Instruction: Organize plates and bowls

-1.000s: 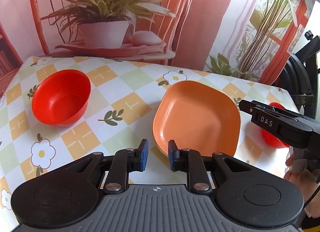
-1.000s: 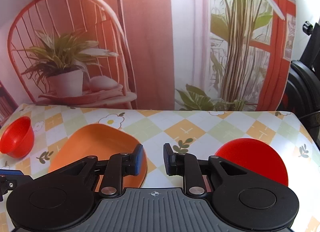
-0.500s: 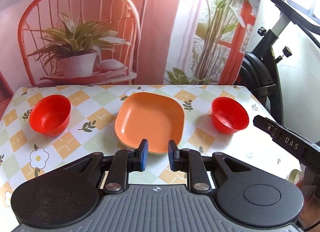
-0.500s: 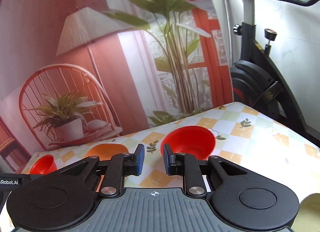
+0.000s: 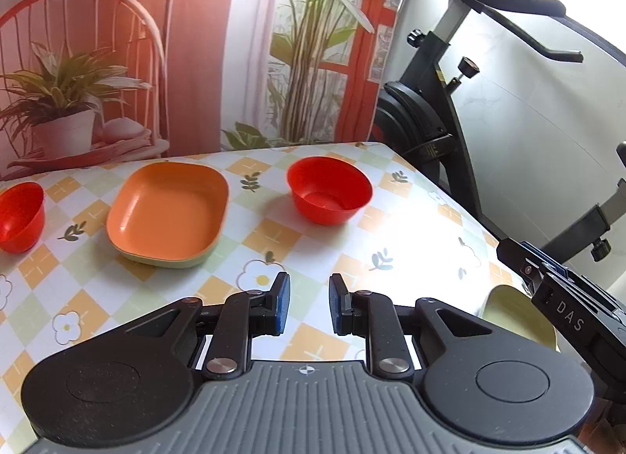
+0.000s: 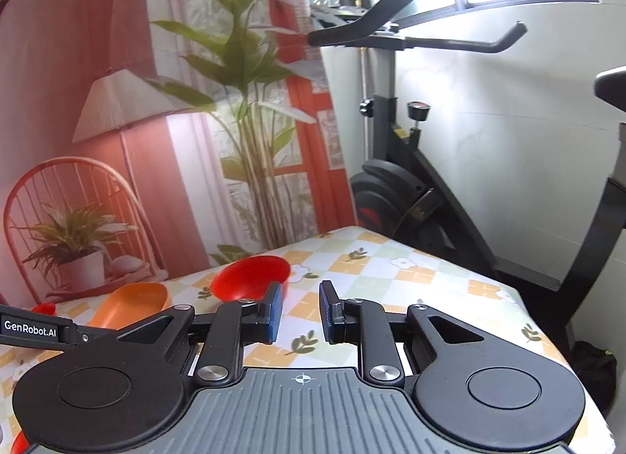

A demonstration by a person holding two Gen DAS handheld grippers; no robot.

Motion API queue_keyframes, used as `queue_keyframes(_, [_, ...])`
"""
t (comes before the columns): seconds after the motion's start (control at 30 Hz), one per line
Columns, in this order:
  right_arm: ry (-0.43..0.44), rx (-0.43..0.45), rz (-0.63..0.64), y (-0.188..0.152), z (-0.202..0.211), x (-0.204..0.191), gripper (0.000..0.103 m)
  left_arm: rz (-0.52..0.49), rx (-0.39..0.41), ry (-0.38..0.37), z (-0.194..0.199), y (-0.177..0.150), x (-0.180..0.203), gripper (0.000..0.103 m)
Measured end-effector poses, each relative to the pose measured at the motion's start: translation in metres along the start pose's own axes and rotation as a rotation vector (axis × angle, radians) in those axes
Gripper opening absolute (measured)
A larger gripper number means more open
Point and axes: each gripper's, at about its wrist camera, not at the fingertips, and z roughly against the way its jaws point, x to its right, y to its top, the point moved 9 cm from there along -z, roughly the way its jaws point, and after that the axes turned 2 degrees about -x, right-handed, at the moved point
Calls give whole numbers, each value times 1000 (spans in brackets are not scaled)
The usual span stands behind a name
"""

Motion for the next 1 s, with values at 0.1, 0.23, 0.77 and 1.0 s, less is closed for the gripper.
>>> queue_keyframes(0.1, [-93, 41, -58, -6, 10, 31, 20, -32, 8, -29, -4, -2, 19, 22])
queue_keyframes(0.23, [-186, 41, -145, -22, 16, 69, 20, -112, 8, -90, -10, -7, 52, 22])
queue_keyframes(0.77, [-424, -26, -239, -82, 28, 161, 19, -209, -111, -283, -68, -47, 143, 34])
queue_keyframes(1.0, [-458, -42, -270, -93, 24, 174, 19, -197, -136, -289, -86, -49, 151, 34])
